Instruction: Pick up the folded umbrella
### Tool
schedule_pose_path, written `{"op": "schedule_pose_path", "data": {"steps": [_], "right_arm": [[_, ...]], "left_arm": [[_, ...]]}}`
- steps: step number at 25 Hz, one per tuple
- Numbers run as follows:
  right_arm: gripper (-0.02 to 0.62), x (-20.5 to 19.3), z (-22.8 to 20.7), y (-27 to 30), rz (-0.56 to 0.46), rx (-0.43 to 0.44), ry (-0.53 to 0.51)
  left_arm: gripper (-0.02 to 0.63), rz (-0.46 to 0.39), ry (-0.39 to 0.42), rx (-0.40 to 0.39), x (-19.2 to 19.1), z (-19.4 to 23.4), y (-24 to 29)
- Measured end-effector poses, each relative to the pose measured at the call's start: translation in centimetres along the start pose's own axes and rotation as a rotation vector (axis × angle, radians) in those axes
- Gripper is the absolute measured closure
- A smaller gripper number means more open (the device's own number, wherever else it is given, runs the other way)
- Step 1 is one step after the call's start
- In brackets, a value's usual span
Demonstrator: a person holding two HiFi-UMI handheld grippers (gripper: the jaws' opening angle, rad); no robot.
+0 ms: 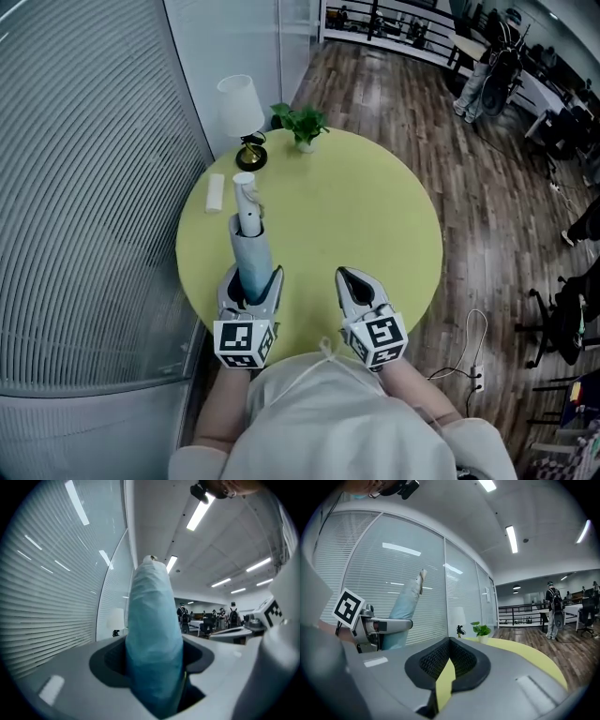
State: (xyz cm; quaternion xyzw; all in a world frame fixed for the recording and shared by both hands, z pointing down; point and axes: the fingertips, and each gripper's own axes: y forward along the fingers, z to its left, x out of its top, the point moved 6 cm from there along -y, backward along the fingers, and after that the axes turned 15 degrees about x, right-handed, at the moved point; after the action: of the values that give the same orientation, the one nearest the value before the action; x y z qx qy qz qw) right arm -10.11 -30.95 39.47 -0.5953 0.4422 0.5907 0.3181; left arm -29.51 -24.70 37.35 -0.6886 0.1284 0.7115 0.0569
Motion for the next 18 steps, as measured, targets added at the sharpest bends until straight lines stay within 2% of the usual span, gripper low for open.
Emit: {"op": "schedule_pose_path", "data": {"steps": [18], "right_arm": [[0.597,-0.6,0.8,3.1,0.052,0.027,-0.009]], "left_arm": [[0.316,0.023,0.005,-0.068,-1.3,0.5,0.8]]}}
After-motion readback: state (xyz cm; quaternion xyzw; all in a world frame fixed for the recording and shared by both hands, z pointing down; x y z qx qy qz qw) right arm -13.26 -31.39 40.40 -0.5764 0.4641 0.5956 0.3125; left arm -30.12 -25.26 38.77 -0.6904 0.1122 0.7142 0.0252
